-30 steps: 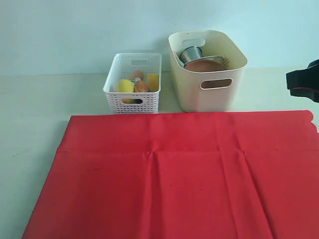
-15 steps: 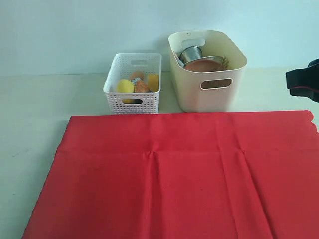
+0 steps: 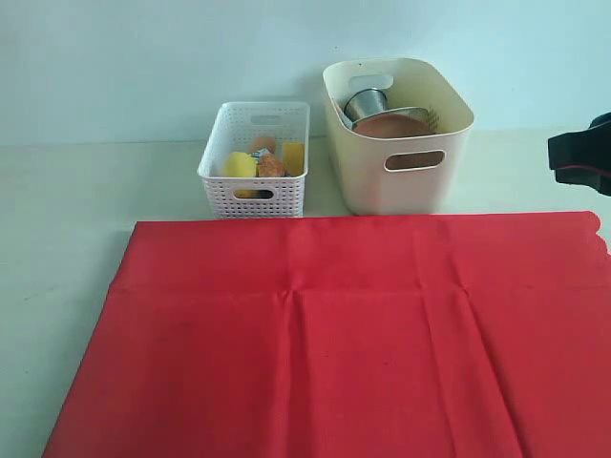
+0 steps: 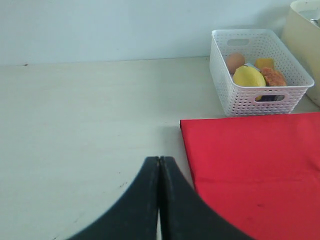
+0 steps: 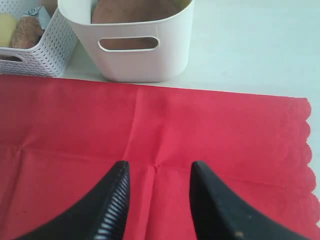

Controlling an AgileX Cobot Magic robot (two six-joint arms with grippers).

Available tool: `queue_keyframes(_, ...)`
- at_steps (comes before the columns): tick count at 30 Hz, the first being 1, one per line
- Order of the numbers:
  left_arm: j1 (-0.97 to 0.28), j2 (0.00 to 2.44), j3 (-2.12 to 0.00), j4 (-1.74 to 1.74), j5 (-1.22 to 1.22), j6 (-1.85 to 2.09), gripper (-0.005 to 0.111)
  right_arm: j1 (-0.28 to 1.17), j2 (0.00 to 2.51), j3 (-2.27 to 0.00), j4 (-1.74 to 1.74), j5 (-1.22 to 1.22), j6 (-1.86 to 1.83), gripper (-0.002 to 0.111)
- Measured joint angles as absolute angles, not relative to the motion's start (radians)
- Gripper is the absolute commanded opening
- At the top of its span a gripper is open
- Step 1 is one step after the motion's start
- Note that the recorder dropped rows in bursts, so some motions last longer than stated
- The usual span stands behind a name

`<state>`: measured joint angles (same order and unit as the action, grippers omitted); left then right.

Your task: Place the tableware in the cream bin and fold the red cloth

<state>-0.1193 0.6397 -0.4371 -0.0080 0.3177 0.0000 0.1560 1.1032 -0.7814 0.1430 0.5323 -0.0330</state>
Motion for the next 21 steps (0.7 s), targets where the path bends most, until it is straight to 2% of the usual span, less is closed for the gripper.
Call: queue_keyframes(21,-0.119,0.652,-0.437,-0.008,0.281,0.0,0.0,0.156,1.103,-0.781,0.145,0.528,-0.037,0.038)
